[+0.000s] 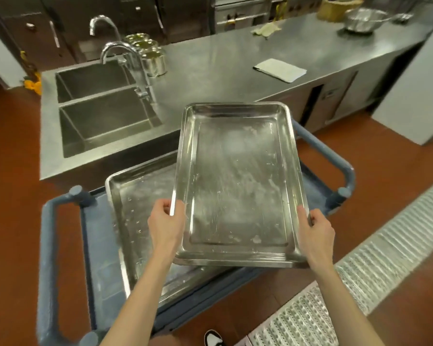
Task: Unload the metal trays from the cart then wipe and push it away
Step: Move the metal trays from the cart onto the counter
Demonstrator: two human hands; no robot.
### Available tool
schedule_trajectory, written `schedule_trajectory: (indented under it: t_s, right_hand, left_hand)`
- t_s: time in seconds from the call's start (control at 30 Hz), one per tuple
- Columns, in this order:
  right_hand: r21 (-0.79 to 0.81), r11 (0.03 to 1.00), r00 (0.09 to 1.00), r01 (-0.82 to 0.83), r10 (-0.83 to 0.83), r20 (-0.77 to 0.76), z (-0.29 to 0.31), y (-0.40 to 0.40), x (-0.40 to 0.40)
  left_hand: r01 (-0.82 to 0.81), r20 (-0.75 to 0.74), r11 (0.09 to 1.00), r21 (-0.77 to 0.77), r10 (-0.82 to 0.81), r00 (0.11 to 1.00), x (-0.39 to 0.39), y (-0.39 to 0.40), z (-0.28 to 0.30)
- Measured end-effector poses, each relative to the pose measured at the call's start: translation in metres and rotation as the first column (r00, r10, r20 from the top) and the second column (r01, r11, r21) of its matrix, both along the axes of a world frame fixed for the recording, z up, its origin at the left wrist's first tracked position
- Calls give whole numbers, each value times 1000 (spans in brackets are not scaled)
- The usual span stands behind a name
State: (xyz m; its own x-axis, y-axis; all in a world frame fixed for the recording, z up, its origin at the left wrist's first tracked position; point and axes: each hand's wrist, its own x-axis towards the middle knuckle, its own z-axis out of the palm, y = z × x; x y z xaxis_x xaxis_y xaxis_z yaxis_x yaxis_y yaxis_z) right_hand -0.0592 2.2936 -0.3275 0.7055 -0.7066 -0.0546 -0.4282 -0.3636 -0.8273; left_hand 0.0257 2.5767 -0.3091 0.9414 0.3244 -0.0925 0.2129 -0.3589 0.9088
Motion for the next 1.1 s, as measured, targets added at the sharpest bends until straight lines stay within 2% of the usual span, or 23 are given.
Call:
schedule_trajectory:
  t_s: [0.27, 0.53, 0.73, 1.1]
  right_hand:
    - [15, 972, 970, 235, -235, 66, 16, -76, -80]
    - [23, 907, 905, 419, -420, 71, 46, -133, -194]
    - [22, 808, 805, 589, -589, 69, 49, -170, -289]
    - [-14, 640, 639, 768, -765, 78, 42, -218, -455]
  left_hand:
    - [212, 46, 977, -19, -211, 976, -23, -100, 17]
    - [384, 47, 923, -6, -383, 922, -82, -197, 30]
    - [519, 74, 854, -36, -516, 853, -150, -265, 38]
    - [717, 88, 696, -43, -712, 696, -271, -377, 32]
